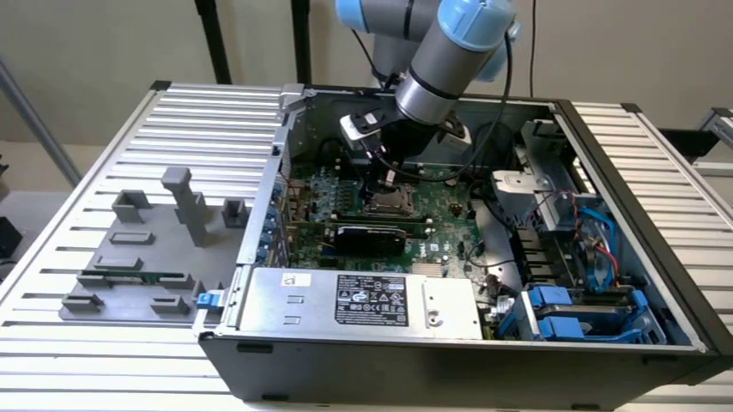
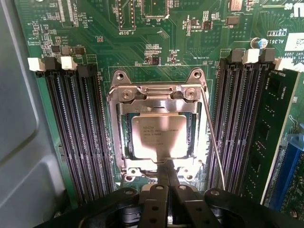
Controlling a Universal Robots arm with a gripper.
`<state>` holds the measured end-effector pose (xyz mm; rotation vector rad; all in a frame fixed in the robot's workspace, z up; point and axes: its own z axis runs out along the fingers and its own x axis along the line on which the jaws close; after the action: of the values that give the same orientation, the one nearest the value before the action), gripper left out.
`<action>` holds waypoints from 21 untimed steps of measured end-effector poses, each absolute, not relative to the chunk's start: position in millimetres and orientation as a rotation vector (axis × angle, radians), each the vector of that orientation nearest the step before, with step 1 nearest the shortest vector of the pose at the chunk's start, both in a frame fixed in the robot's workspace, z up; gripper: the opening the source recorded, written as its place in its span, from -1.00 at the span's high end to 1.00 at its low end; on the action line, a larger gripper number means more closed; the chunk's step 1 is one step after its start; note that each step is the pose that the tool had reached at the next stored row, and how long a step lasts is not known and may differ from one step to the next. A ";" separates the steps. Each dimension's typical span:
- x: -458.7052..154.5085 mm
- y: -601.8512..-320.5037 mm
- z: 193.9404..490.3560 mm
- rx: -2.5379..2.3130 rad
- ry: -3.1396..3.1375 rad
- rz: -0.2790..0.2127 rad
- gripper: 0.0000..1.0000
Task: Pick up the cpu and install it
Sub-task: 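Close the cpu cover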
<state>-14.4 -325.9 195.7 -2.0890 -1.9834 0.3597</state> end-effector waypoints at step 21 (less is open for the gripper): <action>-35.2 -326.5 204.4 -2.088 -1.983 0.360 0.79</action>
<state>-35.2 -326.5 204.4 -2.0880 -1.9826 0.3598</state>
